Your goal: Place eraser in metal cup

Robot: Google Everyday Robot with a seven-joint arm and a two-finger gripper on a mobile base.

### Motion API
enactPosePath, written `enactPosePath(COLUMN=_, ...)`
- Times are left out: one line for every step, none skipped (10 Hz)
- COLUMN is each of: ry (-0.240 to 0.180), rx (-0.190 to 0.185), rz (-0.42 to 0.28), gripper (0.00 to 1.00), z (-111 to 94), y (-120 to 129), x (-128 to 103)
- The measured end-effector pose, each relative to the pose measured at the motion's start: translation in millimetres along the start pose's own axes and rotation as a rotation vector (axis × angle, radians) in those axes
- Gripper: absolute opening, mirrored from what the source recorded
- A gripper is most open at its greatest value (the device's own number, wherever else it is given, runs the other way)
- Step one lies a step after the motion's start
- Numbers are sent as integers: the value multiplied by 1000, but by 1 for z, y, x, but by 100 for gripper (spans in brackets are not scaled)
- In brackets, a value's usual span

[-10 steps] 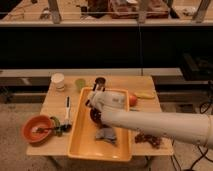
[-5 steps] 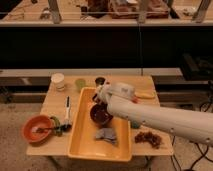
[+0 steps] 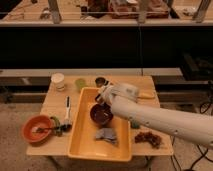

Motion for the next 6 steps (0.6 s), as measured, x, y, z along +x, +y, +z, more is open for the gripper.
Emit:
enactPosePath(ry=5, rx=1, rz=14, gripper=0, z=5, y=9, x=-3)
enactPosePath(ry=8, rx=1, rz=17, gripper=0, z=7, y=13, x=-3)
enactPosePath(ry=10, rx=1, rz=17, gripper=0, z=6, y=13, x=-2)
enactPosePath(ry=16, rx=-2, rz=20, gripper=0, z=1, y=10, x=4)
enactPosePath(ry=20, rx=-5, rz=18, gripper=0, z=-5, y=6, x=11)
enactPosePath(ry=21, rx=-8, rz=17, gripper=0, z=-8, y=3, x=16)
